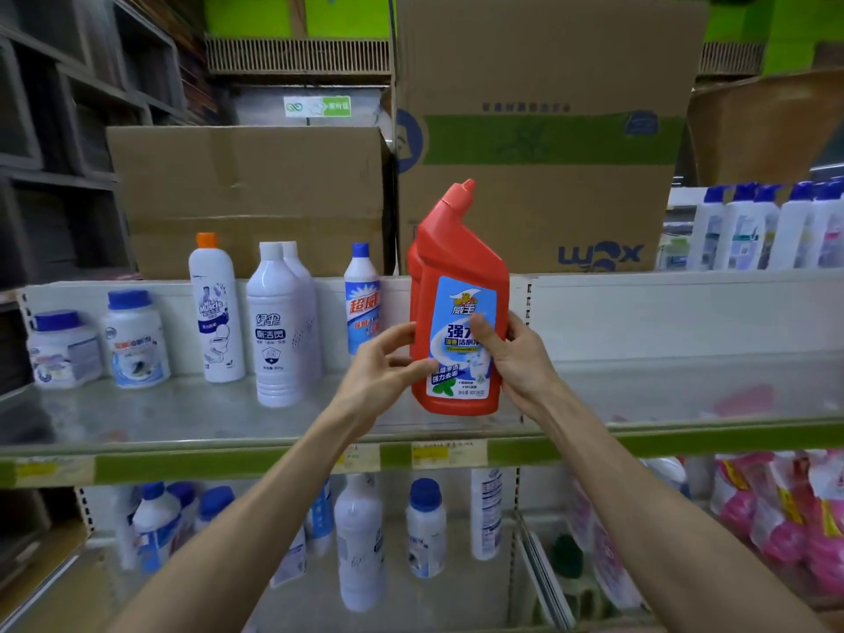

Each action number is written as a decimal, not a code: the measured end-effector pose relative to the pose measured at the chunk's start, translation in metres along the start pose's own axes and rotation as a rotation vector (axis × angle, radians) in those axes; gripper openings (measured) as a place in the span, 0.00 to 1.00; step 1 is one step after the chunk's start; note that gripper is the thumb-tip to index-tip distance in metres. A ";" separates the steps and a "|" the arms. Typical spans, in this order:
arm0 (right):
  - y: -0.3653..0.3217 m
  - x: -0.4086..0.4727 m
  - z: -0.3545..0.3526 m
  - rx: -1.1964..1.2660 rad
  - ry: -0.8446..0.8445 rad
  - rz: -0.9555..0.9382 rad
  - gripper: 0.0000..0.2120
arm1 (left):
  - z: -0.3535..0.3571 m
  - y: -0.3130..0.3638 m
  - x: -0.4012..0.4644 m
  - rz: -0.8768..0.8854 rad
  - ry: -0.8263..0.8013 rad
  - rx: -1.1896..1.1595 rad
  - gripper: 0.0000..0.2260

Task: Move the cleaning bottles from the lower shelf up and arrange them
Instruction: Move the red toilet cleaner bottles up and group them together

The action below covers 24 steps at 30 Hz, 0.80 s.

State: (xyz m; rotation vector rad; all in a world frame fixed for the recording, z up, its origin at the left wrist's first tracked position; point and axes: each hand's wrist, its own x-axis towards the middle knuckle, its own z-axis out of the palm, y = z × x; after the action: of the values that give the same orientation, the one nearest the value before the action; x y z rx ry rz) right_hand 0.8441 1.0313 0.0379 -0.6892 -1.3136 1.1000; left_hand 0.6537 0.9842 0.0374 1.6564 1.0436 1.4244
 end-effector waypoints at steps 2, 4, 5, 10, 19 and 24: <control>0.006 0.008 -0.002 -0.001 -0.022 0.012 0.39 | -0.001 -0.004 0.003 0.001 0.013 -0.001 0.18; 0.010 0.013 -0.003 0.000 -0.040 0.017 0.36 | -0.001 -0.009 0.006 -0.004 0.026 0.011 0.18; 0.013 0.015 -0.004 0.003 -0.048 0.018 0.35 | 0.000 -0.011 0.008 -0.013 0.036 0.016 0.17; 0.022 0.020 -0.007 -0.010 -0.055 0.036 0.34 | 0.002 -0.022 0.014 -0.057 0.064 0.003 0.20; 0.031 0.020 -0.007 -0.078 -0.023 0.037 0.29 | 0.006 -0.035 0.017 -0.101 0.073 -0.013 0.19; 0.030 0.015 -0.003 -0.134 0.021 0.014 0.31 | 0.005 -0.040 0.018 -0.096 0.072 0.010 0.22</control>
State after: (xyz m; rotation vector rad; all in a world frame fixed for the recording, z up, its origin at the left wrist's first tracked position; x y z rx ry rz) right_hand 0.8385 1.0565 0.0163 -0.8080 -1.3759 1.0195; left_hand 0.6545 1.0171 0.0085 1.5508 1.1568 1.4270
